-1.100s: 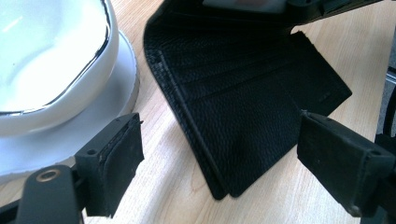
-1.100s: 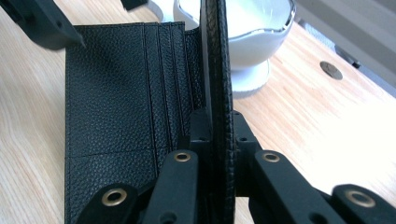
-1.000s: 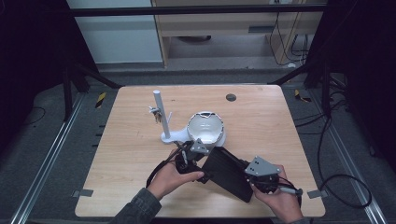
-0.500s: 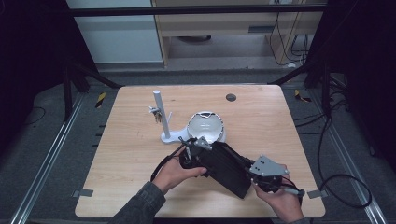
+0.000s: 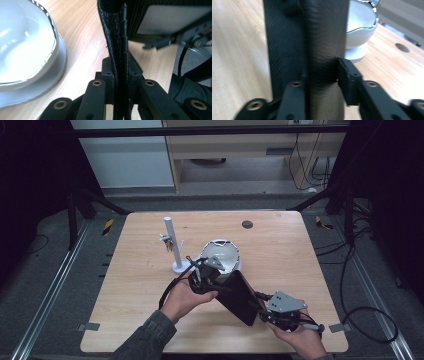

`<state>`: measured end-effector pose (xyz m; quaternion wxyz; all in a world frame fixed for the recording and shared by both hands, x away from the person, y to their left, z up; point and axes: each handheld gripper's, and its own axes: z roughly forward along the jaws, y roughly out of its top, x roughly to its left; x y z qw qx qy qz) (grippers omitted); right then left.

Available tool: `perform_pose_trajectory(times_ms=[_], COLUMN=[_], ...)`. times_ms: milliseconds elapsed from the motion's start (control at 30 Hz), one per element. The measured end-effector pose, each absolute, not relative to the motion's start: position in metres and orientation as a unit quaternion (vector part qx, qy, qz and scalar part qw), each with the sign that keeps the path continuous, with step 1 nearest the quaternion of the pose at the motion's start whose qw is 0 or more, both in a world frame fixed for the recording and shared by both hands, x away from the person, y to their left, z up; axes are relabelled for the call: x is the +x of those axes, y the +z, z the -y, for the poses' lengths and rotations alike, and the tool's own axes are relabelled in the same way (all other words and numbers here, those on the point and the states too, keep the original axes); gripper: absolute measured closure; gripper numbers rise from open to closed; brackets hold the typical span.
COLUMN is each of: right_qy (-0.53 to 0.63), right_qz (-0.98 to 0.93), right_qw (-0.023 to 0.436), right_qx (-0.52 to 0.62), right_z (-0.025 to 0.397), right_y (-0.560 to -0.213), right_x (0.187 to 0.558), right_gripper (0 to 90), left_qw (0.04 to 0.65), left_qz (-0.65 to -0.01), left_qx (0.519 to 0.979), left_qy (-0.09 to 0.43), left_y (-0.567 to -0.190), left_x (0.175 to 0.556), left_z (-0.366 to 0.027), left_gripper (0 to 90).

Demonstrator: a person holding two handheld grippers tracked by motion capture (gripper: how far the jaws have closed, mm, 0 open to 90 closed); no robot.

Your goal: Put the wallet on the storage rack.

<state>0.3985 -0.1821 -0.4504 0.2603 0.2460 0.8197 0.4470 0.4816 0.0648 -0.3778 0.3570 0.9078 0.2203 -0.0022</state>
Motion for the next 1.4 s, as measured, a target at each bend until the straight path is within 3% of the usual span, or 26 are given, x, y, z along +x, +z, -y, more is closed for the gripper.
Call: perform_pose_trajectory(times_ms=[67, 233, 367, 833, 1400], right_qy=[0.445, 0.44, 0.439, 0.395, 0.365], right_qz=[-0.823, -0.831, -0.831, -0.797, -0.778], right_qw=[0.254, 0.23, 0.218, 0.211, 0.206], right_qx=[0.246, 0.253, 0.263, 0.406, 0.467], right_z=[0.181, 0.176, 0.181, 0.215, 0.229], right_y=[-0.451, -0.46, -0.465, -0.488, -0.496], right_x=[0.398, 0.398, 0.4, 0.427, 0.437], right_gripper=[52.4, 23.6, 17.4, 10.0, 7.2], left_qw=[0.349, 0.327, 0.324, 0.341, 0.347], left_qz=[-0.216, -0.21, -0.215, -0.225, -0.244], left_qx=[0.912, 0.92, 0.92, 0.91, 0.901], left_qy=[0.003, 0.042, 0.051, 0.065, 0.095], left_y=[-0.369, -0.341, -0.326, -0.287, -0.255], left_x=[0.482, 0.483, 0.488, 0.493, 0.512], left_z=[-0.063, -0.061, -0.067, -0.086, -0.085], left_gripper=[80.7, 80.9, 80.9, 80.8, 80.9])
